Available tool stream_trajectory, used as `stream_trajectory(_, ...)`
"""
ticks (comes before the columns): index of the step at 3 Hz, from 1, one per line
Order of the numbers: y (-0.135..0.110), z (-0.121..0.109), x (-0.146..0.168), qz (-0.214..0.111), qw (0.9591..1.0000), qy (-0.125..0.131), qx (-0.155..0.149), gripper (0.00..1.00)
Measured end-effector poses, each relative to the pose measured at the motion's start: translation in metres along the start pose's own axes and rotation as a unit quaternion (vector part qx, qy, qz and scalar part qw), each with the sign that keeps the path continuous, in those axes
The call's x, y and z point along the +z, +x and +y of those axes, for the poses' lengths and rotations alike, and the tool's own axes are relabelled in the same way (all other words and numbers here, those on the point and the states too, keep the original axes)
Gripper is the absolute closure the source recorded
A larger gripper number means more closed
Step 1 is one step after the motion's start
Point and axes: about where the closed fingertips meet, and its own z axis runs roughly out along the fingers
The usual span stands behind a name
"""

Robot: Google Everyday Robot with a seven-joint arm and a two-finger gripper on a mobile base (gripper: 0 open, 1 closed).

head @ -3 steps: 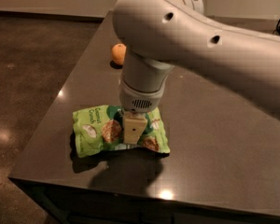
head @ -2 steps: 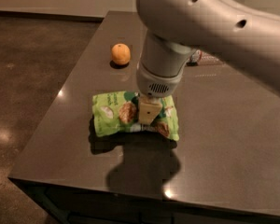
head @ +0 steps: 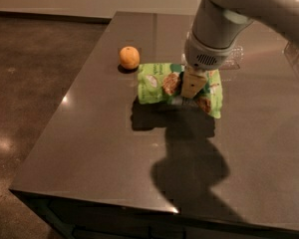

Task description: Move green rice chip bag near water bottle

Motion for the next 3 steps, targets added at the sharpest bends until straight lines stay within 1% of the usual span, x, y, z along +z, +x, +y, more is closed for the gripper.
stream_trajectory(1, 0.031, -0.044, 0.0, 0.019, 0.9986, 0.038, 0.033, 1.0)
stream_trajectory(2, 0.055, -0.078, 0.007, 0.032, 0.9962, 0.062, 0.052, 1.0)
stream_trajectory(3, 0.077, -0.102, 0.017, 0.047, 0.9943, 0.073, 0.062, 0.84)
